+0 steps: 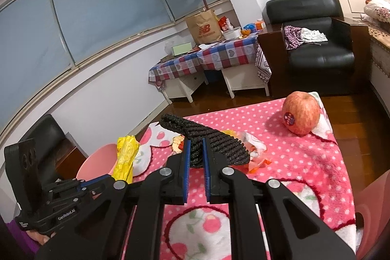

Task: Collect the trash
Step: 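Carry the yellow wrapper and black mesh pad over the pink bucket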

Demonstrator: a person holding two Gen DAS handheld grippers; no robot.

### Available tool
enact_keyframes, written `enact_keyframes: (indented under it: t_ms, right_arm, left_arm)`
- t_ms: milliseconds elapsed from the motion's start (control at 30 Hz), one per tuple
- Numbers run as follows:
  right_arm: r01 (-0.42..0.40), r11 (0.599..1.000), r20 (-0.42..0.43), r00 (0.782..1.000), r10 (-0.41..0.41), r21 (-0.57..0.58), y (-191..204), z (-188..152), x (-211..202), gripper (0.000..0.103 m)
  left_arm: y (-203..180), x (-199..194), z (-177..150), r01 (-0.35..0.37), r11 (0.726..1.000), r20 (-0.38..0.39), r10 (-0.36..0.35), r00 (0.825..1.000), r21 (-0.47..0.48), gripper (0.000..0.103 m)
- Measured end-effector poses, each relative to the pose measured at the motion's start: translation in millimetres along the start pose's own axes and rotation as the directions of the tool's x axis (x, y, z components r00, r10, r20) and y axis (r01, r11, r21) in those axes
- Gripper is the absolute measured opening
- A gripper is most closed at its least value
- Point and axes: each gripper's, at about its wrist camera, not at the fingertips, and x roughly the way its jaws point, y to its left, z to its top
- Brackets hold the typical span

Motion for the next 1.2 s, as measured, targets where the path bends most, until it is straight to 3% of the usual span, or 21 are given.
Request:
enact_keyframes:
  t_ms: [500, 833, 1033, 1200]
  right_arm:
    - [-0.042, 0.998, -0.045, 0.998, 0.04, -0.047, 30, -1, 16, 0.01]
    - [-0.134, 0.989, -0.107, 0.986, 0.127, -0.063, 68, 0, 41, 0.01]
    - [-0.225, 0.972, -0.179, 0.961, 0.209, -0.074, 108, -2, 74, 0.01]
    - [-0.317, 0.944, -0.249, 0.925, 0.287, -0.089, 154, -6, 106, 0.01]
  left_arm:
    - [28, -14, -5, -0.029, 0.998, 0.03, 0.03, 0.999, -0.047, 0.006]
    - [68, -38, -13, -0.084, 0.991, 0.078, 0.092, 0.993, -0.105, 0.006]
    - [109, -56, -25, -0.153, 0.975, 0.095, 0.17, 0.981, -0.162, 0.006]
    - [148, -68, -40, -0.204, 0.953, 0.085, 0.228, 0.97, -0.223, 0.006]
